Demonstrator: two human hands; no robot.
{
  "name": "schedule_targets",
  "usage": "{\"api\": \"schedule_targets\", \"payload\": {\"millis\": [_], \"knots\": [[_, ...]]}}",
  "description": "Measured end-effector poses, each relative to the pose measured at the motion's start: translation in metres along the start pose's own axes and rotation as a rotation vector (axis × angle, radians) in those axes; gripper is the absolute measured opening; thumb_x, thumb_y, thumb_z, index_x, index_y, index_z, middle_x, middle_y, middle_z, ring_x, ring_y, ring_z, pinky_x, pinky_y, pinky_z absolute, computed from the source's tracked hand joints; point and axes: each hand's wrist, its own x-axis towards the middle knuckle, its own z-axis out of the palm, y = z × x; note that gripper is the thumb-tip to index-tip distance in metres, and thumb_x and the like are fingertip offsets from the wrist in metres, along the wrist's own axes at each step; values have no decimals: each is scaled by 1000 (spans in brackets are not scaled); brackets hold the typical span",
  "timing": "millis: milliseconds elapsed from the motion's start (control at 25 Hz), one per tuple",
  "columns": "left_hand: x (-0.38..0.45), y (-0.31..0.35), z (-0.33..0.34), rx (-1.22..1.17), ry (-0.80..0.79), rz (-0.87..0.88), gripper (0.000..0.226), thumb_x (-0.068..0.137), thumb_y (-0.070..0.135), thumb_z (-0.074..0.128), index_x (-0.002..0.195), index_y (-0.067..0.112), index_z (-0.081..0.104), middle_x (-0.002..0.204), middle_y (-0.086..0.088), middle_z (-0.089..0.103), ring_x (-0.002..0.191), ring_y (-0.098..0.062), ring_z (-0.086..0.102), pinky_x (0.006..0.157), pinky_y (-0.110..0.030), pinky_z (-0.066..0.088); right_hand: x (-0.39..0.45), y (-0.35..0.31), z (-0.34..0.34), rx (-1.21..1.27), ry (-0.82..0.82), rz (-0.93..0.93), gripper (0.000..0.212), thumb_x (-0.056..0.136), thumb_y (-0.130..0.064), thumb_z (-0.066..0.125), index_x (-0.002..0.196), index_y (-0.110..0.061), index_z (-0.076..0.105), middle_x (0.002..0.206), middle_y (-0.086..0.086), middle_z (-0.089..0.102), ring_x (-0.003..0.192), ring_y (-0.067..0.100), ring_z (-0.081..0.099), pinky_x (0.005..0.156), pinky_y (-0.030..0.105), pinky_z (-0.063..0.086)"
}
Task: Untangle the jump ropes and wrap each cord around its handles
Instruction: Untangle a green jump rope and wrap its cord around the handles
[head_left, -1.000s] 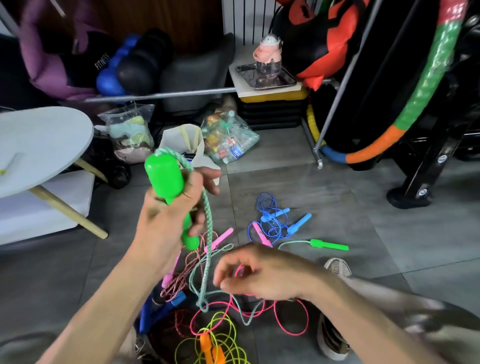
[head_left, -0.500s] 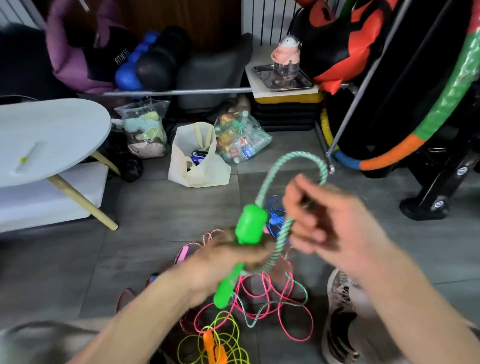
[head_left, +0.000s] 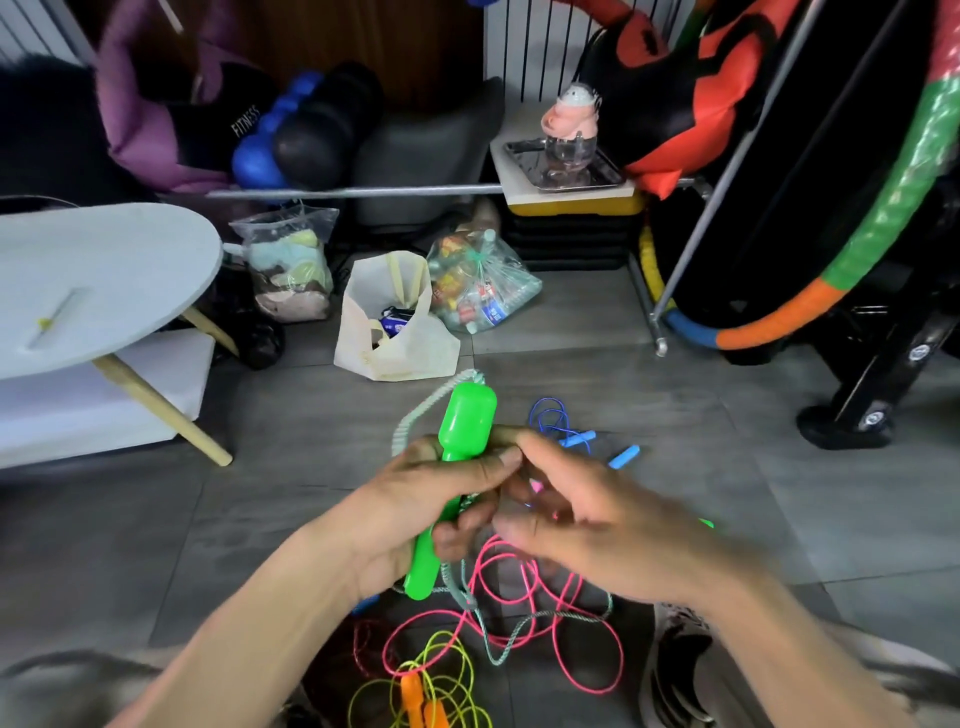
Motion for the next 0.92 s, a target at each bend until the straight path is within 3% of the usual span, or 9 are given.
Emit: {"api": "schedule_targets", "payload": {"millis": [80,200,320,400,480,600,680,840,920], "knots": [[-3,4,0,-17,-15,-8,29,79,29,72,84,1,69,45,-2,44,33,-9,28,38,-18,20,2,5,-7,27,-51,48,24,94,-35,61,118,-39,56,91,-4,66,71,26,64,68,53,55],[-6,10,-6,-46,-12,28,41,77,23,76,96,-12,65,48,-6,43,33,-12,31,36,-19,23,3,11,-40,3,115,67,13,89,-40,63,97,-33,70,71,1,61,64,17,56,65,50,53],[-7,18,-16,-18,47,47,24,75,27,72,76,3,72,46,-5,39,32,-11,29,39,-21,17,0,19,-82,202,655,112,17,94,-24,60,89,-26,76,64,1,53,54,10,50,58,36,55],[-8,22,-19,-41,54,43,23,78,28,66,71,6,70,44,-4,36,31,-10,27,41,-21,14,-4,26,-90,-45,953,264,20,99,-22,53,108,-24,71,81,-2,61,63,13,56,67,36,54],[-9,21,-19,-41,29,9,24,79,27,65,74,4,67,44,-3,35,30,-9,26,39,-17,16,-1,19,-66,-318,825,284,36,96,-22,55,129,-37,56,111,-11,62,73,14,61,76,37,53],[-8,18,-14,-5,-4,-31,24,78,27,74,73,6,64,45,-4,38,31,-9,27,36,-15,20,8,-3,-8,335,243,81,35,92,-22,63,125,-33,60,109,1,67,63,20,61,59,37,57],[-10,18,-10,45,15,-33,25,80,27,73,75,6,62,45,-5,46,30,-9,32,33,-15,25,10,-9,7,373,85,43,21,89,-25,64,109,-26,68,89,5,70,63,23,64,59,36,55],[-10,23,-17,76,106,-3,28,83,23,63,86,-6,65,45,-5,50,31,-11,35,32,-16,26,10,14,-47,-168,632,185,12,91,-24,66,82,-28,71,61,-7,65,48,16,63,57,37,54],[-9,24,-23,66,140,1,24,78,25,65,73,2,70,44,-8,42,31,-12,30,34,-15,24,8,28,-77,-286,918,398,9,89,-31,62,84,-29,70,70,-8,69,63,22,70,70,41,58]]}}
